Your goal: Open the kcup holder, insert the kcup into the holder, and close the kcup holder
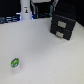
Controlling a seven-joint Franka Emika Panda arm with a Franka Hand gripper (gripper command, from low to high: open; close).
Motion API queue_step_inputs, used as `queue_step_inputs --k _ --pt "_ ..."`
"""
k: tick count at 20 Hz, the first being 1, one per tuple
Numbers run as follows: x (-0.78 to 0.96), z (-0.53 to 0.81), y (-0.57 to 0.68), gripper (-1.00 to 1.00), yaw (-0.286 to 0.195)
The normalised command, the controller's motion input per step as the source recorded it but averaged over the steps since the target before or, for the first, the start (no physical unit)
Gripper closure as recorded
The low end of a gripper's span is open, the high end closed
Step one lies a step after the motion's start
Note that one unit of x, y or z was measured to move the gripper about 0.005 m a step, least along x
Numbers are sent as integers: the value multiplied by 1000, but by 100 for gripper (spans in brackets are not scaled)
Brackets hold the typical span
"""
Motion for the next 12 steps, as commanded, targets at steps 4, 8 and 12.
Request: queue_step_inputs --k 4,8,12 --pt "-186 197 436 -100 -91" --pt "-314 131 550 -100 -172" --pt "-363 41 588 -100 -193"
